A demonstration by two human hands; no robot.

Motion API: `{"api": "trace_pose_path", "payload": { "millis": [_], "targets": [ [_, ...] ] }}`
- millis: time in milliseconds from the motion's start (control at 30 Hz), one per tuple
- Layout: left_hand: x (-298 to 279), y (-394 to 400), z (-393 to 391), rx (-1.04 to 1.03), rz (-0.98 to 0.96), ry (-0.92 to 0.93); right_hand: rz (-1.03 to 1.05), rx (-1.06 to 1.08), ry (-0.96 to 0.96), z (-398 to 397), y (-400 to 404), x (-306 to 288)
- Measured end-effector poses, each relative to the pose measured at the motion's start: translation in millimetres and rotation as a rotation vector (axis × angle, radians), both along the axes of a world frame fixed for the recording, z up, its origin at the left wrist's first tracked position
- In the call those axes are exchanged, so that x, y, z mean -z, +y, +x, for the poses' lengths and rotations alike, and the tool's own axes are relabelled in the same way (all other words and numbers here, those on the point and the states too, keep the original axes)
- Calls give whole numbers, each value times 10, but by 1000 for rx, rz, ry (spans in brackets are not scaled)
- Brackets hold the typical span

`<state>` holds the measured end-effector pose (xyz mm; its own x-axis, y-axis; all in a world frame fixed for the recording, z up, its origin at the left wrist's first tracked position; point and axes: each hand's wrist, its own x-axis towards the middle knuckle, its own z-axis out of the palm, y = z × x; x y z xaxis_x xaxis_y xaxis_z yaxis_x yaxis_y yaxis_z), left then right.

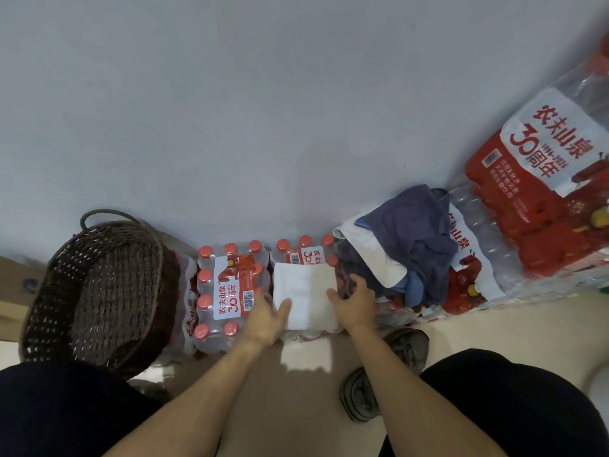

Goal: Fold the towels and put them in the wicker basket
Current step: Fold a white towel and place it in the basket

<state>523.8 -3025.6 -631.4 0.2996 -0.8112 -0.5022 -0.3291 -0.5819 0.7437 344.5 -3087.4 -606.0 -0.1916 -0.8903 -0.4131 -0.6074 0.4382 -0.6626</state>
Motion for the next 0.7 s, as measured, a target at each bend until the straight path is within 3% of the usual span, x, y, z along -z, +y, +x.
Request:
{"api": "trace_pose_path", "payload": {
  "millis": [67, 200, 300, 367, 433, 533, 600, 700],
  "targets": [
    [67, 77, 12, -11, -55, -67, -33, -91, 121, -21, 67, 32],
    [50, 117, -19, -60, -318, -337, -407, -282, 48, 137, 134, -28],
    [40, 116, 12, 286, -539, -555, -361, -576, 84, 196, 234, 40],
    [78, 154, 36, 529, -500, -512, -252, -716, 112, 137, 306, 137],
    [136, 209, 67, 638, -374, -417, -220, -681, 63, 51, 343, 192],
    [179, 265, 97, 615, -330, -344, -256, -595, 6, -25, 338, 197],
    [170, 269, 112, 568, -323, -267, -263, -631, 25, -37, 369, 196],
    [179, 247, 119, 543, -329, -294, -287, -689, 74, -40, 427, 235]
  ]
}}
